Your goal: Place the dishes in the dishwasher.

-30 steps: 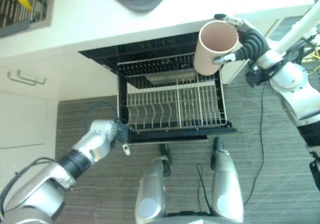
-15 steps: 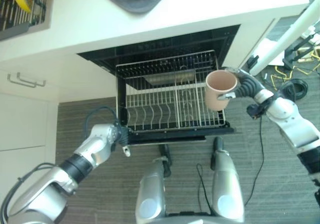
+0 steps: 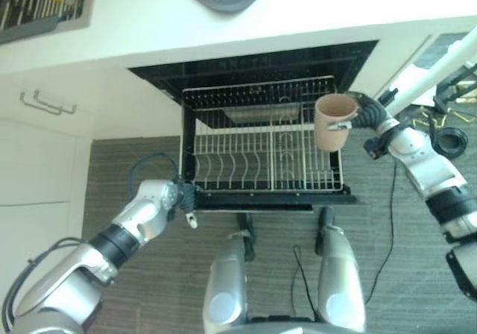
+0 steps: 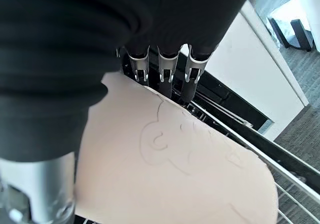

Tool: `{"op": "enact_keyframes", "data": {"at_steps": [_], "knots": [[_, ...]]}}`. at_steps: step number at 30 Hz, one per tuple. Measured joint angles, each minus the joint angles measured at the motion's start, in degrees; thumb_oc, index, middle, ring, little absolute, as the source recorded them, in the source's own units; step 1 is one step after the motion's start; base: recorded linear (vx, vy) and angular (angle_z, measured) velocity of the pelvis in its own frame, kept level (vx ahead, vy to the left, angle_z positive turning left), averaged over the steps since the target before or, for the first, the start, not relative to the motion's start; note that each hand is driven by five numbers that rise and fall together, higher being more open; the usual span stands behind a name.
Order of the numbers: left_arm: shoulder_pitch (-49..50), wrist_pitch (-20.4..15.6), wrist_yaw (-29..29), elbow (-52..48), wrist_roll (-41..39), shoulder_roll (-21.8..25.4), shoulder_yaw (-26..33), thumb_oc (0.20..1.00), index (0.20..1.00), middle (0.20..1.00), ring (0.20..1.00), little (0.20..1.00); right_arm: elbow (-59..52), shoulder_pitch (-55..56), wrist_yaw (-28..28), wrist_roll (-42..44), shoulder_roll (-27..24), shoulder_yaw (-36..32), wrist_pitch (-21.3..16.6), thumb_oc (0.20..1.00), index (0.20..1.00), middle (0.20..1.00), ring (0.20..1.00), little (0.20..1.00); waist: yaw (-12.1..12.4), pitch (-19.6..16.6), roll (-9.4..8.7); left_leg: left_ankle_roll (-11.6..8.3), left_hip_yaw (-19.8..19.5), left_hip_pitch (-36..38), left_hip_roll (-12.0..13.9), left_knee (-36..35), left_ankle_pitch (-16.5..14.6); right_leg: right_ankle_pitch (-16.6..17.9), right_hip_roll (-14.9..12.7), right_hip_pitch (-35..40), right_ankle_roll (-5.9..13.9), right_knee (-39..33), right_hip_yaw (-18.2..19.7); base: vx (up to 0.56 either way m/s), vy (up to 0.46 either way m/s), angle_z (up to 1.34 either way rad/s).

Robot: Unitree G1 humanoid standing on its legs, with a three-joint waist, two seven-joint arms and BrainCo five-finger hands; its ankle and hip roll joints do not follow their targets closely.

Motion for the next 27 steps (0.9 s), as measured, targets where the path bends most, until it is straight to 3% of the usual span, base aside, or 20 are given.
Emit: {"op": "enact_keyframes", "data": {"at_steps": [5,13,18,23,24,25,27], "knots": [[-1.7,-1.0,1.5,0.1,-0.1,-1.5,-1.7,1.000,1.000,1.000,1.000,1.000,10.4,-8.8,0.9,1.0,1.7,3.1,1.3,0.200,0.200,0.200,0.200,0.200,1.7,0.0,0.55,0.15,-0.3,0.0,-1.3,0.1,0.0,-0.6,-1.5,-0.1,0.35,1.0,-0.1,-0.01,0.038,0.10],[-1.8,-2.1,6.3,1.7,-0.3,-5.5,-2.9,1.000,1.000,1.000,1.000,1.000,24.4,-14.8,1.8,2.2,3.6,4.3,4.5,0.200,0.200,0.200,0.200,0.200,2.9,-0.8,3.76,0.75,-0.8,-0.9,-2.6,0.9,-0.3,-1.2,-3.0,-1.0,0.64,2.5,-0.1,0.01,0.049,0.06],[-1.8,-2.4,8.2,3.1,-0.4,-6.3,-3.9,1.000,1.000,1.000,1.000,1.000,27.7,-14.8,1.8,2.0,3.5,4.4,5.1,0.225,0.225,0.225,0.225,0.225,2.9,-1.2,4.46,0.75,-0.9,-0.9,-2.6,1.2,-0.3,-1.4,-3.0,-1.0,0.61,3.0,-0.1,0.00,0.000,0.00],[-1.9,-2.5,9.6,3.4,-0.6,-6.5,-3.9,1.000,1.000,1.000,1.000,1.000,28.6,-15.0,0.7,2.0,3.6,4.4,4.9,0.200,0.200,0.200,0.200,0.200,2.9,-1.6,4.64,0.74,-1.2,-2.1,-2.5,2.1,-0.4,-1.5,-2.9,-2.0,0.58,3.7,0.0,0.00,0.000,0.00],[-1.9,-2.4,9.7,3.4,-0.6,-6.5,-3.9,1.000,1.000,1.000,1.000,1.000,28.5,-15.0,0.4,2.0,3.6,4.4,4.8,0.253,0.253,0.253,0.253,0.253,2.9,-1.7,4.82,0.78,-1.3,-2.6,-2.4,2.4,-0.4,-1.6,-2.9,-2.3,0.53,3.9,0.0,0.00,0.000,0.00],[-2.0,-2.4,9.9,3.4,-0.6,-6.5,-3.9,1.000,1.000,1.000,1.000,1.000,28.4,-15.0,0.1,2.0,3.7,4.4,4.7,1.000,1.000,1.000,1.000,1.000,2.9,-1.8,4.90,0.85,-1.3,-2.8,-2.3,2.8,-0.5,-1.6,-2.9,-2.5,0.53,4.0,0.0,0.00,0.000,0.00],[-2.0,-2.1,10.1,3.4,-0.6,-6.5,-3.9,1.000,1.000,1.000,1.000,1.000,28.5,-14.9,-1.6,2.2,3.8,4.4,4.7,1.000,1.000,1.000,1.000,1.000,2.9,-1.8,4.90,0.85,-1.3,-2.9,-2.2,3.0,-0.5,-1.6,-2.8,-2.6,0.51,4.1,0.0,0.03,-0.013,-0.02]]}}
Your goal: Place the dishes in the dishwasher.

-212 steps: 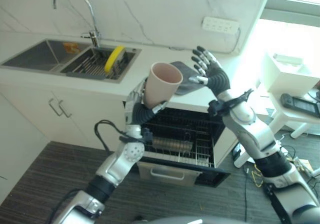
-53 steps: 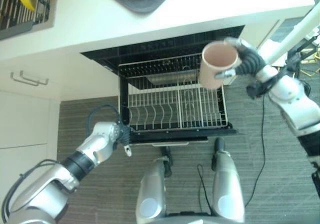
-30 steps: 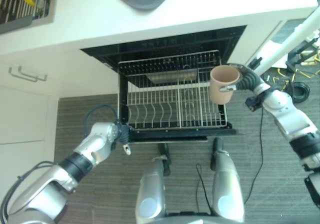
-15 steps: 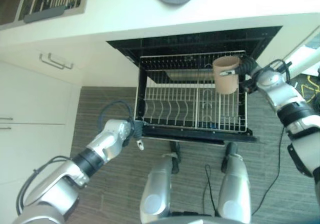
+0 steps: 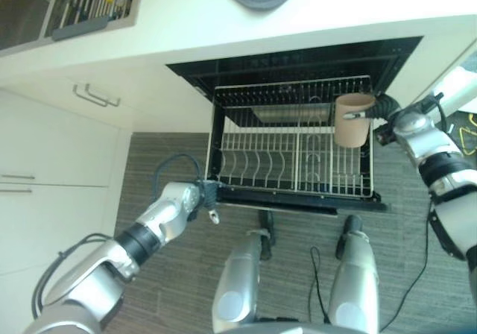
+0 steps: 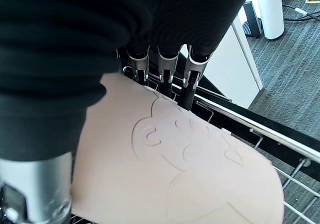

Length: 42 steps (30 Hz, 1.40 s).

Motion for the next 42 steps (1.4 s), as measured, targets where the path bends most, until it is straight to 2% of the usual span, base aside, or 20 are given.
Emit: {"op": "enact_keyframes", "data": {"at_steps": [5,9,11,13,15,17,18,19,22,24,26,30,33,34,35,37,39,40,42], "knots": [[0.1,1.0,0.3,-0.2,-2.1,1.0,0.0,1.000,1.000,1.000,1.000,1.000,-3.1,0.4,-3.2,0.8,-0.3,0.0,1.6,1.000,1.000,1.000,1.000,1.000,-0.3,-0.3,-0.41,0.33,0.1,-1.1,0.8,2.1,-1.0,0.0,0.7,-0.4,-0.01,0.2,0.3,0.05,0.010,-0.06],[3.1,0.3,5.2,-1.6,-9.8,3.3,2.7,1.000,1.000,1.000,1.000,1.000,-15.1,4.6,-8.9,5.0,-1.6,-3.4,2.6,1.000,1.000,1.000,1.000,1.000,-1.2,-0.4,-0.87,0.29,0.2,-1.8,1.4,4.0,-2.1,0.0,1.2,-0.7,-0.02,0.5,0.7,0.04,0.024,-0.08],[10.2,-3.8,13.5,-7.0,-24.0,3.6,11.2,1.000,1.000,1.000,1.000,1.000,-27.8,11.7,-11.5,5.6,-1.7,-8.8,3.8,1.000,1.000,1.000,1.000,1.000,-1.4,-0.5,-1.88,0.48,0.9,-2.4,1.4,5.0,-2.7,-0.4,1.3,-1.8,-0.61,1.0,1.7,0.05,0.020,-0.13],[14.8,-5.7,17.8,-14.0,-32.4,4.3,15.3,1.000,1.000,1.000,1.000,1.000,-36.7,18.8,-13.0,5.5,-1.8,-12.8,4.7,1.000,1.000,1.000,1.000,1.000,-1.6,-0.5,-2.53,0.48,0.9,-2.4,1.4,5.0,-2.8,-0.7,1.2,-1.9,-0.81,1.0,1.9,0.06,0.020,-0.01],[20.6,-8.5,21.0,-21.0,-39.4,4.5,21.4,1.000,1.000,1.000,1.000,1.000,-45.2,27.2,-14.2,5.5,-1.9,-16.3,4.7,1.000,1.000,1.000,1.000,1.000,-1.3,-0.4,-2.91,0.49,0.8,-2.6,1.3,5.0,-2.8,-0.7,1.1,-2.0,-0.81,1.1,1.9,0.04,-0.011,0.02],[21.4,-10.4,23.9,-21.0,-42.8,4.5,23.2,1.000,1.000,1.000,1.000,1.000,-46.2,30.3,-15.6,5.5,-1.5,-16.5,4.6,1.000,1.000,1.000,1.000,1.000,-1.2,-0.3,-3.08,0.77,0.7,-2.8,1.2,4.9,-2.9,-1.0,1.0,-2.3,-0.58,1.7,1.9,0.04,-0.055,0.04],[22.3,-13.2,26.4,-21.7,-46.0,3.7,26.8,1.000,1.000,1.000,1.000,1.000,-50.4,34.5,-16.8,5.5,-0.3,-19.6,4.4,1.000,1.000,1.000,1.000,1.000,-0.8,0.0,-3.49,0.61,0.3,-3.2,1.3,4.7,-2.8,-1.2,1.1,-2.8,-0.63,2.2,1.7,0.06,-0.085,0.05],[25.0,-17.6,30.1,-23.8,-49.1,1.4,34.2,1.000,1.000,1.000,1.000,1.000,-56.6,41.1,-18.1,5.4,2.2,-23.3,1.6,1.000,1.000,1.000,1.000,1.000,-0.5,0.8,-4.65,0.14,0.0,-3.1,1.4,4.2,-2.4,-1.4,1.3,-3.2,-0.97,2.6,1.7,0.05,-0.065,0.03],[27.6,-25.8,34.5,-25.5,-51.6,-1.6,40.2,1.000,1.000,1.000,1.000,1.000,-60.4,47.3,-19.1,5.4,5.5,-26.2,-1.0,1.000,1.000,1.000,1.000,1.000,-0.6,2.0,-6.60,-0.14,-0.1,-2.6,1.8,3.4,-2.1,-1.7,1.8,-3.0,-1.27,2.7,1.6,0.05,-0.060,-0.01],[29.8,-30.5,35.2,-28.9,-51.7,-6.3,42.3,1.000,1.000,1.000,1.000,1.000,-63.3,52.2,-19.1,5.4,9.4,-29.2,-2.5,1.000,1.000,1.000,1.000,1.000,-0.5,2.9,-7.88,-0.52,-0.5,-1.6,2.1,2.3,-1.9,-1.9,2.1,-1.8,-1.46,2.0,0.8,0.06,-0.026,0.06],[31.0,-34.9,35.9,-30.0,-51.7,-8.8,43.4,1.000,1.000,1.000,1.000,1.000,-65.2,56.4,-19.8,5.4,12.4,-31.4,-4.2,1.000,1.000,1.000,1.000,1.000,-0.6,3.7,-8.91,-0.87,-1.2,-0.1,2.6,1.5,-1.6,-1.7,2.8,0.4,-1.17,0.6,-0.2,0.08,0.052,0.09],[31.7,-41.1,36.1,-30.6,-52.1,-9.2,44.3,1.000,1.000,1.000,1.000,1.000,-71.5,59.3,-21.7,5.4,12.8,-35.3,-8.2,1.000,1.000,1.000,1.000,1.000,-1.1,3.6,-9.67,-0.97,-0.4,5.0,2.6,-2.3,-1.5,0.0,3.3,6.1,-0.31,-4.8,-1.1,0.09,0.166,-0.04],[31.5,-45.2,31.8,-34.6,-57.1,-9.4,45.4,1.000,1.000,1.000,1.000,1.000,-76.0,58.4,-21.0,4.3,12.3,-37.5,-11.6,1.000,1.000,1.000,1.000,1.000,-2.0,2.9,-10.84,-0.55,0.7,8.2,1.7,-3.9,-1.8,2.1,2.8,10.6,1.06,-9.7,-1.1,0.12,0.209,-0.09],[30.1,-46.0,30.5,-35.5,-58.6,-9.4,45.4,1.000,1.000,1.000,1.000,1.000,-76.4,58.2,-20.7,4.3,12.3,-38.2,-12.0,1.000,1.000,1.000,1.000,1.000,-2.2,2.2,-11.54,-0.26,1.5,9.0,1.3,-4.4,-2.0,2.9,2.6,12.0,1.54,-11.7,-1.0,0.19,0.212,-0.08],[28.7,-46.6,28.9,-35.7,-60.2,-9.2,45.4,1.000,1.000,1.000,1.000,1.000,-76.7,58.5,-20.0,4.3,12.4,-38.5,-12.9,1.000,1.000,1.000,1.000,1.000,-2.0,0.5,-13.11,0.23,1.8,11.9,0.5,-6.0,-2.3,4.7,2.2,15.9,2.16,-16.2,-1.0,0.15,0.146,-0.10],[28.7,-46.7,28.1,-35.8,-60.3,-8.5,45.4,1.000,1.000,1.000,1.000,1.000,-77.0,61.0,-19.6,4.4,13.1,-38.6,-14.4,1.000,1.000,1.000,1.000,1.000,-1.9,-4.1,-14.85,0.46,2.6,13.2,-0.3,-7.8,-2.5,7.2,2.0,18.5,2.45,-21.3,-1.6,0.06,0.128,-0.13],[29.6,-46.8,28.0,-35.8,-60.2,-7.7,45.6,1.000,1.000,1.000,1.000,1.000,-77.2,62.4,-18.5,4.4,14.4,-38.5,-16.2,1.000,1.000,1.000,1.000,1.000,-1.5,-6.4,-16.16,0.72,4.3,16.3,-0.6,-9.9,-2.6,10.5,2.1,20.7,1.62,-24.0,-2.4,0.02,0.133,-0.41],[30.6,-46.8,28.0,-35.7,-60.2,-7.7,46.4,1.000,1.000,1.000,1.000,1.000,-77.7,62.7,-17.7,4.3,14.5,-38.3,-16.9,1.000,1.000,1.000,1.000,1.000,-0.7,-7.6,-16.44,1.00,6.1,18.2,-0.6,-11.2,-2.6,12.7,2.1,20.9,0.34,-24.7,-4.0,0.02,0.102,-0.68],[32.3,-46.6,28.1,-35.7,-60.2,-8.1,48.5,1.000,1.000,1.000,1.000,1.000,-77.9,63.1,-17.3,4.2,14.4,-38.2,-18.0,1.000,1.000,1.000,1.000,1.000,-0.5,-9.3,-15.54,2.56,8.4,20.6,-0.1,-12.4,-3.1,15.8,2.3,21.8,-1.32,-24.6,-7.9,0.08,0.001,-0.55]]}}
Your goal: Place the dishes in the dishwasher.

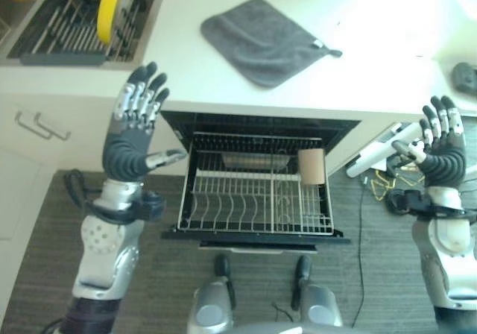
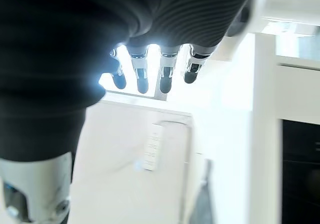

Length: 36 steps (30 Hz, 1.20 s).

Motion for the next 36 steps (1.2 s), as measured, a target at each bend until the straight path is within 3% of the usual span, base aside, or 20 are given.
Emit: {"op": "enact_keyframes", "data": {"at_steps": [1,2,3,5,8,12,14,15,21,24,25,26,27,28,30,31,32,34,35,36], "knots": [[-0.2,0.2,0.0,0.1,0.0,-0.8,0.3,1.000,1.000,1.000,1.000,1.000,-0.1,0.2,-0.3,0.0,-0.2,-0.1,0.1,1.000,1.000,1.000,1.000,1.000,-0.2,-0.2,0.95,0.27,-1.2,0.5,0.6,-0.1,-0.2,-5.9,2.3,-0.4,2.59,5.5,2.0,0.08,-0.078,-0.13],[-0.2,0.2,0.0,0.1,0.0,-0.8,0.3,1.000,1.000,1.000,1.000,1.000,-0.1,0.2,-0.3,0.0,-0.2,-0.1,0.1,1.000,1.000,1.000,1.000,1.000,-0.2,-0.2,0.95,0.27,-1.2,0.5,0.6,-0.1,-0.2,-5.9,2.3,-0.4,2.59,5.5,2.0,0.02,-0.090,0.58],[-0.4,0.4,0.1,1.2,0.0,-1.1,0.1,1.000,1.000,1.000,1.000,1.000,-0.9,1.5,-1.7,0.0,-0.2,0.1,0.0,1.000,1.000,1.000,1.000,1.000,-0.8,-2.5,2.25,0.29,-4.0,2.7,1.3,-3.6,2.0,-14.5,12.8,0.9,-0.04,11.7,10.7,0.10,-0.180,0.59],[0.6,0.6,0.0,1.0,-0.1,-1.2,0.1,1.000,1.000,1.000,1.000,1.000,-1.5,0.3,-2.7,-0.6,-0.3,0.4,-1.6,1.000,1.000,1.000,1.000,1.000,1.2,-6.5,0.87,-0.60,-4.5,2.3,-1.4,-5.4,3.0,-16.2,12.5,5.6,-3.63,2.6,7.9,0.12,-0.241,0.56],[2.5,1.6,-1.9,0.8,-0.2,-1.9,-0.9,1.000,1.000,1.000,1.000,1.000,-1.7,2.7,-4.5,-0.8,-1.9,-0.1,-1.9,1.000,1.000,1.000,1.000,1.000,1.5,-8.3,4.68,-0.56,-7.9,3.4,-2.5,-6.6,4.5,-13.7,13.1,11.1,-3.93,-4.4,3.3,-0.05,-0.129,0.79],[2.3,2.6,-4.9,0.5,-1.6,-0.8,-0.8,1.000,1.000,1.000,1.000,1.000,-1.8,1.5,-8.1,-0.8,-3.9,-0.6,-1.0,1.000,1.000,1.000,1.000,1.000,1.2,-7.6,4.46,-2.61,0.7,-3.2,-2.9,3.9,6.7,-13.3,8.5,11.7,-4.93,-4.9,-2.8,-0.09,0.124,0.79],[3.0,2.5,-4.2,1.0,-3.9,-1.2,0.2,1.000,1.000,1.000,1.000,1.000,-1.5,2.0,-7.5,-0.6,-4.6,-3.6,-0.9,1.000,1.000,1.000,1.000,1.000,0.5,-7.6,4.17,-4.60,-4.4,-2.2,1.9,9.9,2.5,-13.0,8.1,11.8,-4.56,-4.2,-2.0,0.07,0.360,-0.13],[4.9,2.4,-3.9,1.4,-4.7,-2.9,1.2,1.000,1.000,1.000,1.000,1.000,-1.5,3.1,-7.3,0.4,-4.7,-6.3,-0.8,1.000,1.000,1.000,1.000,1.000,-1.8,-7.5,4.22,-5.19,-5.8,3.3,7.0,4.0,1.7,-12.7,7.7,11.6,-4.01,-3.9,0.0,0.20,0.527,-0.38],[7.4,4.4,-5.2,1.3,-5.0,-4.9,0.8,1.000,1.000,1.000,1.000,1.000,-2.1,4.9,-3.8,3.4,-6.4,-10.5,0.3,1.000,1.000,1.000,1.000,1.000,-4.3,-7.6,4.52,-8.16,-8.7,11.1,17.3,-13.3,3.6,-10.3,6.3,8.5,0.17,-4.0,7.0,0.10,0.507,-0.57],[3.1,3.8,-6.2,2.2,-6.9,-5.1,-3.0,1.000,1.000,1.000,1.000,1.000,-2.2,3.2,-3.9,3.6,-9.9,-9.0,0.9,1.000,1.000,1.000,1.000,1.000,-4.2,-8.0,6.41,-7.16,-9.1,5.2,17.2,-9.5,3.5,-7.2,1.5,8.8,6.03,-6.6,8.0,0.01,0.716,-0.09],[3.1,3.3,-6.6,2.3,-6.9,-4.4,-3.5,1.000,1.000,1.000,1.000,1.000,-2.4,2.6,-3.6,3.5,-9.7,-7.9,1.3,1.000,1.000,1.000,1.000,1.000,-4.2,-7.9,5.75,-12.02,-10.8,4.9,14.2,-7.8,5.6,-5.6,-1.6,8.2,6.63,-7.0,9.5,-0.03,0.878,-0.23],[3.3,3.1,-6.7,3.6,-7.4,-2.9,-2.7,1.000,1.000,1.000,1.000,1.000,-3.4,2.6,-3.8,3.6,-6.9,-5.7,2.9,1.000,1.000,1.000,1.000,1.000,-3.1,-7.6,1.40,-8.89,-9.1,2.1,8.1,-3.8,2.0,-3.5,-7.7,7.1,3.68,-6.3,10.6,-0.02,0.780,-0.17],[3.1,3.6,-6.7,4.1,-8.2,-2.1,-2.3,1.000,1.000,1.000,1.000,1.000,-4.7,2.5,-3.8,3.6,-6.6,-5.0,3.3,1.000,1.000,1.000,1.000,1.000,-3.1,-7.5,-0.27,-8.23,-8.2,0.3,6.4,-0.3,0.2,0.8,-9.7,5.5,-0.08,-5.7,11.0,0.00,0.628,0.00],[2.7,4.1,-7.0,3.9,-10.0,-0.4,-2.1,1.000,1.000,1.000,1.000,1.000,-6.2,2.7,-4.0,3.6,-5.7,-5.1,3.2,1.000,1.000,1.000,1.000,1.000,-2.6,-6.8,-0.20,-5.97,-8.3,-2.7,5.0,5.5,-1.9,8.2,-10.7,4.3,-2.50,-5.8,12.6,-0.01,0.613,0.11],[0.8,5.5,-8.1,5.9,-12.0,1.5,-1.8,1.000,1.000,1.000,1.000,1.000,-7.1,5.2,-4.5,4.1,-3.5,-5.7,2.9,1.000,1.000,1.000,1.000,1.000,-1.4,-6.3,-0.91,-2.90,-7.6,-3.6,2.0,10.1,-5.5,13.6,-11.7,3.7,-0.19,-1.7,12.2,-0.01,0.715,0.12],[0.5,5.5,-8.9,5.3,-12.0,2.9,-1.5,1.000,1.000,1.000,1.000,1.000,-8.2,6.5,-4.5,5.1,-2.3,-7.5,2.9,1.000,1.000,1.000,1.000,1.000,-0.4,-5.9,-1.47,0.24,-7.0,-5.5,-0.4,14.5,-7.1,20.6,-13.8,1.1,-3.61,-0.8,12.6,-0.05,0.727,-0.21],[0.4,6.4,-9.8,4.0,-11.7,4.3,-1.7,1.000,1.000,1.000,1.000,1.000,-10.5,7.8,-4.2,5.8,-0.5,-8.5,2.9,1.000,1.000,1.000,1.000,1.000,-0.1,-5.0,-1.99,3.68,-6.0,-6.2,-2.5,16.8,-9.2,22.1,-16.1,-2.1,-5.42,1.4,11.5,-0.07,0.578,-0.85],[3.5,7.5,-11.0,3.5,-11.4,3.5,-0.3,1.000,1.000,1.000,1.000,1.000,-10.3,7.6,-2.3,5.7,2.6,-4.0,3.1,1.000,1.000,1.000,1.000,1.000,1.5,-4.7,-2.65,6.51,1.8,-2.3,-2.7,13.2,-9.3,20.8,-16.0,-2.5,-4.22,1.7,2.3,-0.08,0.528,-1.15],[3.2,9.0,-11.1,2.3,-11.5,2.0,-0.1,1.000,1.000,1.000,1.000,1.000,-10.2,5.9,-2.9,4.5,-1.3,-2.2,3.1,1.000,1.000,1.000,1.000,1.000,1.0,-4.8,0.32,7.67,1.1,-0.1,-2.8,6.3,-6.4,2.2,-5.4,-0.5,2.66,7.5,1.9,-0.09,0.510,-0.72],[1.8,9.1,-10.7,1.9,-11.5,1.3,-0.8,1.000,1.000,1.000,1.000,1.000,-10.4,4.2,-3.3,3.5,-3.8,-1.6,3.1,1.000,1.000,1.000,1.000,1.000,0.8,-4.7,1.03,9.86,0.5,2.3,-3.6,-0.4,-2.1,-5.7,1.2,0.9,2.81,11.3,2.1,-0.06,0.392,-0.02]]}}
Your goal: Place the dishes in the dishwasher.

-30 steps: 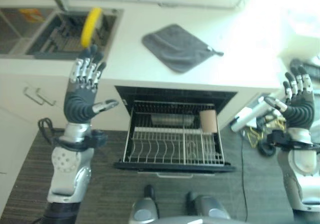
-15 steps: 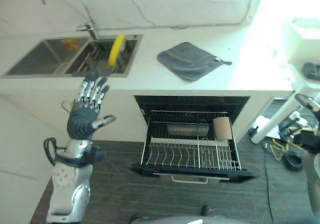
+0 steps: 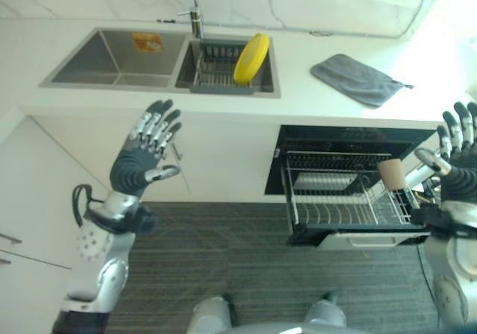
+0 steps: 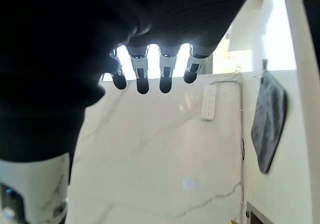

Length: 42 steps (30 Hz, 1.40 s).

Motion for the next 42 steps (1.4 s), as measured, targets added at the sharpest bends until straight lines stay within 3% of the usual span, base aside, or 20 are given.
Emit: {"op": "enact_keyframes", "data": {"at_steps": [1,3,4,9,10,11,12,13,15,17,18,19,21,24,25,28,32,34,35,42], "knots": [[-1.9,0.1,0.9,0.1,0.0,-0.7,-1.4,1.000,1.000,1.000,1.000,1.000,0.0,-1.3,-0.4,-0.7,-1.2,0.0,-0.1,1.000,1.000,1.000,1.000,1.000,-0.6,-0.2,0.30,0.53,-1.3,1.4,-1.2,-4.3,2.7,-5.1,4.5,0.4,-1.33,3.9,-0.1,-0.03,0.118,0.34],[-3.2,0.1,1.3,0.0,0.2,-1.6,-3.1,1.000,1.000,1.000,1.000,1.000,0.0,-3.0,-1.0,-1.9,-2.8,-0.2,-0.4,1.000,1.000,1.000,1.000,1.000,-2.1,-0.3,0.55,-4.81,-1.1,3.0,-3.3,-9.2,6.7,-9.5,10.8,0.0,-2.70,4.0,2.9,-0.03,0.027,0.57],[-2.3,0.2,1.8,-0.1,0.2,-1.8,-2.7,1.000,1.000,1.000,1.000,1.000,0.4,-2.7,-1.3,-2.2,-3.2,-0.3,-0.4,1.000,1.000,1.000,1.000,1.000,-2.3,-0.3,0.54,-4.83,-1.0,3.4,-4.6,-9.5,6.8,-10.1,12.8,0.1,-3.55,0.7,4.3,-0.05,-0.025,0.36],[-2.1,0.1,3.0,-0.9,0.3,-1.4,-4.9,1.000,1.000,1.000,1.000,1.000,3.1,-2.6,-3.4,-2.2,-3.2,-0.6,-1.8,1.000,1.000,1.000,1.000,1.000,-2.6,-0.9,1.70,-5.44,-1.6,3.3,-6.1,-9.6,6.4,-8.2,13.5,2.0,-5.11,-9.1,4.9,-0.04,-0.107,0.10],[-2.1,0.1,3.4,-0.9,0.3,-1.5,-5.1,1.000,1.000,1.000,1.000,1.000,3.2,-2.6,-3.8,-2.2,-3.2,-0.6,-2.5,1.000,1.000,1.000,1.000,1.000,-2.6,-1.6,2.56,-6.59,-2.0,3.2,-5.9,-9.5,5.8,-7.4,14.2,3.5,-6.36,-10.5,4.8,0.06,-0.106,0.05],[-2.0,0.1,3.6,-0.9,0.3,-1.8,-5.2,1.000,1.000,1.000,1.000,1.000,3.3,-2.6,-3.9,-2.2,-2.7,-0.2,-3.0,1.000,1.000,1.000,1.000,1.000,-2.5,-2.1,2.15,-12.37,-0.8,2.7,-6.0,-8.1,2.3,-5.6,13.9,5.1,-8.57,-12.7,5.2,0.10,-0.139,0.04],[-3.0,-0.2,4.2,-0.4,0.5,-1.5,-5.1,1.000,1.000,1.000,1.000,1.000,4.2,-3.3,-4.1,-2.3,-1.3,0.3,-3.7,1.000,1.000,1.000,1.000,1.000,-2.6,-2.9,-0.88,-2.63,-4.9,-2.3,-6.3,6.2,-0.7,-5.4,10.1,5.4,-7.12,-14.4,7.4,0.08,-0.132,-0.24],[-2.1,-0.1,4.6,-0.6,0.4,-2.1,-5.2,1.000,1.000,1.000,1.000,1.000,4.7,-3.6,-3.9,-2.2,-1.8,0.6,-3.4,1.000,1.000,1.000,1.000,1.000,-2.0,-4.2,1.50,-5.03,-8.9,-1.9,-1.2,7.3,-3.3,-6.0,12.1,5.1,-6.57,-13.5,7.9,0.05,-0.136,-0.21],[-1.1,0.2,5.0,-0.5,0.3,-2.2,-4.8,1.000,1.000,1.000,1.000,1.000,4.7,-2.4,-3.2,-2.2,-2.3,0.0,-3.3,1.000,1.000,1.000,1.000,1.000,-2.9,-4.9,2.19,-8.79,-8.8,2.4,-2.4,-0.9,0.0,-5.7,11.9,5.1,-5.31,-13.6,7.5,-0.06,-0.150,-0.13],[-1.6,0.1,4.9,-0.8,0.6,-3.9,-3.9,1.000,1.000,1.000,1.000,1.000,5.9,-1.8,-1.8,-2.2,-3.1,-0.9,-3.6,0.925,0.925,0.925,0.925,0.925,-3.5,-4.5,1.13,-9.91,-6.7,-6.5,-2.7,13.2,1.3,-9.5,12.5,1.8,-11.23,-7.6,6.5,-0.10,-0.081,0.31],[-1.5,0.1,4.8,-0.9,1.0,-4.3,-4.1,1.000,1.000,1.000,1.000,1.000,5.8,-0.8,-1.5,-2.2,-3.5,-1.3,-2.9,0.805,0.805,0.805,0.805,0.805,-3.7,-4.2,-0.36,-14.38,-5.0,-10.9,-2.8,19.4,4.3,-9.0,10.7,1.7,-12.21,-7.9,6.3,-0.04,0.000,0.54],[-1.0,0.1,4.9,-0.8,1.2,-4.6,-4.5,1.000,1.000,1.000,1.000,1.000,6.1,-0.8,-1.1,-2.2,-4.0,-1.3,-2.3,1.000,1.000,1.000,1.000,1.000,-3.4,-3.7,-0.78,-17.52,-4.5,-11.9,-3.0,21.5,7.2,-8.4,9.7,2.2,-13.05,-8.7,5.9,0.01,0.062,0.37],[-0.9,-0.1,4.9,-1.0,2.4,-3.5,-4.5,1.000,1.000,1.000,1.000,1.000,6.4,-2.9,0.1,-2.1,-5.4,-1.3,-2.3,1.000,1.000,1.000,1.000,1.000,-3.1,-3.1,-1.20,-13.96,1.2,-10.6,4.8,20.6,4.3,-4.9,9.3,6.4,-10.90,-16.2,2.6,0.15,0.276,0.23],[-0.5,-0.3,5.0,0.5,2.4,-3.9,-4.7,1.000,1.000,1.000,1.000,1.000,8.3,-6.1,1.8,-2.1,-5.4,-1.8,-2.6,1.000,1.000,1.000,1.000,1.000,-4.7,-2.8,0.53,-14.43,1.5,-1.5,11.0,-4.0,4.4,-2.8,10.5,8.6,-6.44,-21.2,3.1,0.23,0.309,0.12],[-0.8,-0.3,5.2,1.2,2.4,-4.2,-4.8,1.000,1.000,1.000,1.000,1.000,8.9,-6.1,2.4,-2.0,-5.5,-2.0,-2.6,1.000,1.000,1.000,1.000,1.000,-5.4,-2.6,1.27,-15.61,-1.3,1.4,10.4,-12.6,5.2,-1.9,10.5,9.0,-5.94,-22.6,4.5,0.22,0.267,-0.06],[-1.6,-1.2,6.1,1.9,2.5,-7.1,-5.0,1.000,1.000,1.000,1.000,1.000,12.0,-6.5,5.0,-1.0,-5.8,-2.7,-2.5,1.000,1.000,1.000,1.000,1.000,-4.2,-1.0,3.57,-17.53,-10.7,2.3,11.2,-14.2,6.8,-0.4,9.9,9.3,-5.97,-24.1,8.3,0.27,0.337,-0.37],[-1.1,-3.3,6.1,3.0,2.5,-7.3,-4.7,1.000,1.000,1.000,1.000,1.000,10.9,-5.4,6.5,0.2,-5.8,-2.8,-2.7,1.000,1.000,1.000,1.000,1.000,-2.0,0.7,3.10,-16.01,-9.4,-0.2,8.5,-10.1,10.6,-3.1,3.8,12.0,-2.95,-24.4,12.4,0.26,0.396,-0.63],[-2.4,-3.5,6.2,3.2,2.5,-4.7,-4.5,1.000,1.000,1.000,1.000,1.000,6.1,-3.1,7.0,0.2,-4.9,-2.8,-2.8,1.000,1.000,1.000,1.000,1.000,-1.4,0.5,-0.13,-11.97,-6.8,-0.5,3.7,-7.4,9.7,-4.8,-1.1,12.9,-3.19,-22.6,12.1,0.27,0.357,-0.24],[-4.3,-3.2,6.1,3.1,2.5,-3.0,-4.7,1.000,1.000,1.000,1.000,1.000,4.4,-2.6,6.9,0.2,-3.6,-2.8,-2.9,1.000,1.000,1.000,1.000,1.000,-1.0,0.3,-1.77,-10.22,-6.9,0.6,1.6,-8.0,9.2,-1.5,-1.7,13.7,-1.72,-19.5,9.8,0.26,0.348,0.05],[-7.1,0.3,5.7,1.6,5.0,-1.0,-4.6,1.000,1.000,1.000,1.000,1.000,3.2,-4.2,5.9,0.0,-1.2,-1.2,-2.9,1.000,1.000,1.000,1.000,1.000,0.2,-0.1,-1.39,-5.21,-8.8,6.4,-1.7,-12.4,8.7,6.4,-4.8,10.1,3.35,-7.0,7.6,0.21,0.281,0.24]]}}
